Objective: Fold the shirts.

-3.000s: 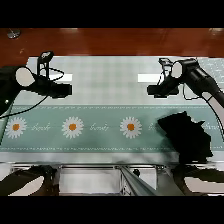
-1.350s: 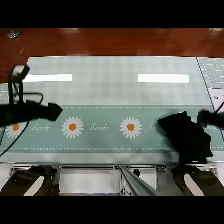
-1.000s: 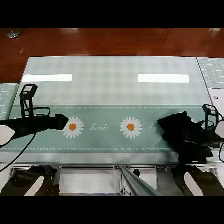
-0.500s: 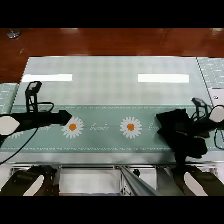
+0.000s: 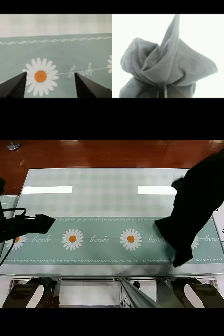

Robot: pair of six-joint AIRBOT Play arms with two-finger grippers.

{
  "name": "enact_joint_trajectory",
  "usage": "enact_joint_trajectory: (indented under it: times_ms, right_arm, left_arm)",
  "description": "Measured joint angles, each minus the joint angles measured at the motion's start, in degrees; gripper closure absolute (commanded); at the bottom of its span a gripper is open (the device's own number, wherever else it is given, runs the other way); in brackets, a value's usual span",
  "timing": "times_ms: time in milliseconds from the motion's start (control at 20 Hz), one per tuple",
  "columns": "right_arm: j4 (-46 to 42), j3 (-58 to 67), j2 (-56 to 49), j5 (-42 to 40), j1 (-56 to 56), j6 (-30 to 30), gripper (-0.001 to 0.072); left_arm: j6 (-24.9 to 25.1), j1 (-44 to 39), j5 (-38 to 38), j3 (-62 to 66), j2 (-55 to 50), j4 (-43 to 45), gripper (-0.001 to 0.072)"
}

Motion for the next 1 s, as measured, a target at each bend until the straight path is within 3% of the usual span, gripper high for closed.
enact_joint_trajectory:
  times_ms: [250,550,750,1000]
  right_arm:
    - [5.5,14.7,0.2,-3.2,0.0,-3.0,0.0687]
    - [21.6,24.6,-4.9,-5.5,0.0,-7.0,0.0687]
    - [30.7,26.9,-8.7,-5.5,0.1,-8.4,0.0687]
    - [36.1,22.4,-11.1,1.8,1.1,-9.0,0.0687]
  left_arm:
    - [0.2,0.3,-0.3,-1.6,1.5,-3.7,0.0004]
    - [0.2,0.4,1.2,-1.9,-0.6,-4.8,0.0004]
    - [0.2,0.4,2.3,-2.0,-3.2,-5.0,0.0004]
    - [0.2,0.4,5.4,-2.0,-6.2,-5.0,0.0004]
